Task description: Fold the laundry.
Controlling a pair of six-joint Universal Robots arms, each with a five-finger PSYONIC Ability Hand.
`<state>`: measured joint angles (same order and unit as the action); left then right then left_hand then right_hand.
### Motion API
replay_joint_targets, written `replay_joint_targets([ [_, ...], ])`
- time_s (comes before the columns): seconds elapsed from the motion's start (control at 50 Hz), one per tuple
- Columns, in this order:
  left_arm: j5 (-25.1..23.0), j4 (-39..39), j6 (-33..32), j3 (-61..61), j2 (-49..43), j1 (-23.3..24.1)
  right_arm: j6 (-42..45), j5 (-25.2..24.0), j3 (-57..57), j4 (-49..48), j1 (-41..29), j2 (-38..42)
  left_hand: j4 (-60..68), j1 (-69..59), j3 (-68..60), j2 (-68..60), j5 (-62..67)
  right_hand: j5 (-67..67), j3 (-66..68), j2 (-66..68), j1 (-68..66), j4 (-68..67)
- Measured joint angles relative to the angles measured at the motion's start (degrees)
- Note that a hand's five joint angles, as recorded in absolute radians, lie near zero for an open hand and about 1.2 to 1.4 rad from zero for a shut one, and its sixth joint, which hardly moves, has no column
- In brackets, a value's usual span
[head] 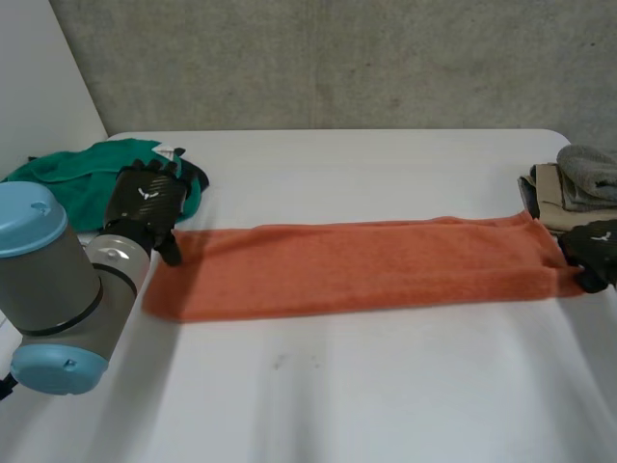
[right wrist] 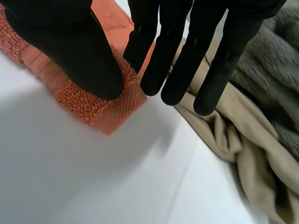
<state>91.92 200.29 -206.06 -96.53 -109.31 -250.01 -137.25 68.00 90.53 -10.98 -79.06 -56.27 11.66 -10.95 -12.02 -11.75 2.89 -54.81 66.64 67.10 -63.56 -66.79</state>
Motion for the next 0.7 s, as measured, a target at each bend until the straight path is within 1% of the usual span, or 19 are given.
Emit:
replay_joint_targets([
  [0.08,0.13,-0.05,0.23,0.13,-0.10,-0.09,0.70,1.72,-0.26,0.10,2.63,-0.10,0.00,0.01,0.00,0.00,0.00,-0.33,1.36,0.47,0.00,-1.70],
  [0.1,0.14,-0.06,0.28,0.19,-0.07,-0.07,1.24,2.42,0.03,0.27,4.33,-0.98,0.00,0.00,0.00,0.01,0.00,-0.33,1.36,0.47,0.00,-1.72],
  [0.16,0.14,-0.07,0.30,0.31,0.01,-0.02,2.36,3.10,0.56,0.50,6.51,-2.50,0.00,0.00,0.00,0.01,0.00,-0.33,1.35,0.47,0.00,-1.73],
  [0.2,0.13,-0.08,0.26,0.63,0.09,-0.01,5.08,3.86,1.19,0.78,9.65,-4.73,0.00,0.00,0.00,0.00,0.00,-0.33,1.35,0.47,0.00,-1.74],
  [0.3,0.07,-0.14,0.16,1.70,-0.11,0.18,11.78,4.98,1.69,1.06,13.99,-6.87,0.00,0.01,0.00,0.00,0.00,-0.33,1.35,0.47,0.00,-1.76],
  [0.36,0.10,-0.18,0.17,2.44,-0.62,0.58,15.02,5.73,1.73,1.12,15.25,-7.32,0.00,0.00,0.00,0.00,0.00,-0.33,1.35,0.47,0.00,-1.76],
  [0.42,0.24,-0.24,0.24,3.12,-1.50,1.36,17.27,7.59,1.22,1.13,15.59,-7.84,0.00,0.00,0.00,0.00,0.00,-0.34,1.35,0.47,0.00,-1.76],
  [0.44,0.30,-0.27,0.27,3.19,-1.68,1.61,17.90,8.89,0.77,1.13,15.24,-8.24,0.00,0.00,0.00,0.01,0.00,-0.33,1.35,0.47,0.00,-1.77],
  [0.5,0.47,-0.41,0.33,2.95,-1.93,2.36,18.17,11.33,-0.28,1.08,12.98,-9.33,0.00,0.00,0.00,0.00,0.00,-1.22,1.35,0.47,0.00,-1.77],
  [0.56,0.58,-0.59,0.34,2.06,-1.49,2.74,17.81,12.81,-1.22,0.65,7.10,-10.78,0.00,0.00,0.00,0.00,0.00,-1.28,1.36,0.47,0.00,-1.80],
  [0.58,0.61,-0.66,0.34,1.39,-0.81,2.76,17.54,13.11,-1.53,0.26,3.28,-11.43,0.00,0.00,0.00,0.00,0.00,-1.27,1.36,0.57,0.00,-1.81],
  [0.6,0.60,-0.68,0.34,1.09,-0.46,2.73,17.41,13.21,-1.65,-0.03,1.18,-11.73,0.00,0.00,0.00,0.00,0.00,-1.27,1.36,0.63,0.00,-1.82],
  [0.7,0.45,-0.72,0.38,-2.06,3.69,1.45,16.71,12.86,-1.71,-3.88,-16.15,-12.97,0.00,0.00,0.00,0.00,0.00,-1.27,1.36,0.63,0.00,-1.92],
])
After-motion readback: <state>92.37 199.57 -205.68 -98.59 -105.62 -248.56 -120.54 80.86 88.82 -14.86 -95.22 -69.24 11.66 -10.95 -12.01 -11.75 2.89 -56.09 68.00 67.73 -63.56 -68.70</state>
